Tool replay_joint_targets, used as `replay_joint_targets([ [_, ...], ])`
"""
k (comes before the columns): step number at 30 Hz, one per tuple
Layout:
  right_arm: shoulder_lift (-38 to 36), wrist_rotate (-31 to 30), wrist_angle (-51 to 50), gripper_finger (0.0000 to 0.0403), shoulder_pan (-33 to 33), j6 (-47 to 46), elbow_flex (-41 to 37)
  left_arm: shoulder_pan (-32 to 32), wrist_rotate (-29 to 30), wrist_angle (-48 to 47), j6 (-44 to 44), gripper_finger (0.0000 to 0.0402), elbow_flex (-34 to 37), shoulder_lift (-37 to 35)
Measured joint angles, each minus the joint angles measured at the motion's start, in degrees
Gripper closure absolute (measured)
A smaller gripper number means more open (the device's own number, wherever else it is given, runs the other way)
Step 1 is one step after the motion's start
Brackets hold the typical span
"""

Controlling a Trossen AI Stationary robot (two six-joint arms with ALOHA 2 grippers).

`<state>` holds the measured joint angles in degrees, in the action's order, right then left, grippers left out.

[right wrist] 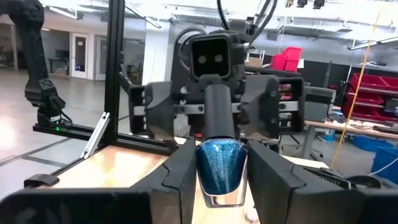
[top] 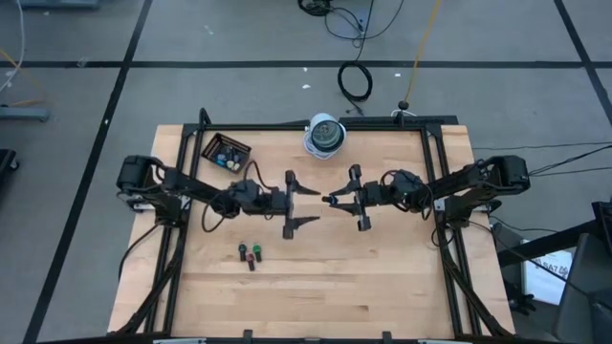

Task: Pick & Place Nail Polish
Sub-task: Put the dark blue nail polish bottle into the black basket

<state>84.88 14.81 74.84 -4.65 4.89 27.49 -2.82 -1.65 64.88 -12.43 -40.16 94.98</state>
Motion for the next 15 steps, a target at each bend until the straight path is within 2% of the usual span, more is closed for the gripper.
replay_joint_targets([
  [6,0.0,0.0,-0.4,0.0296,1.2,-0.4,1.2,-0.6,0.1,2.5,-1.0,0.0105,-1.9,1.4],
  [15,0.0,0.0,-2.3,0.0296,1.8,0.4,1.7,-0.3,-0.1,2.1,-1.8,0.0105,-9.1,9.2],
])
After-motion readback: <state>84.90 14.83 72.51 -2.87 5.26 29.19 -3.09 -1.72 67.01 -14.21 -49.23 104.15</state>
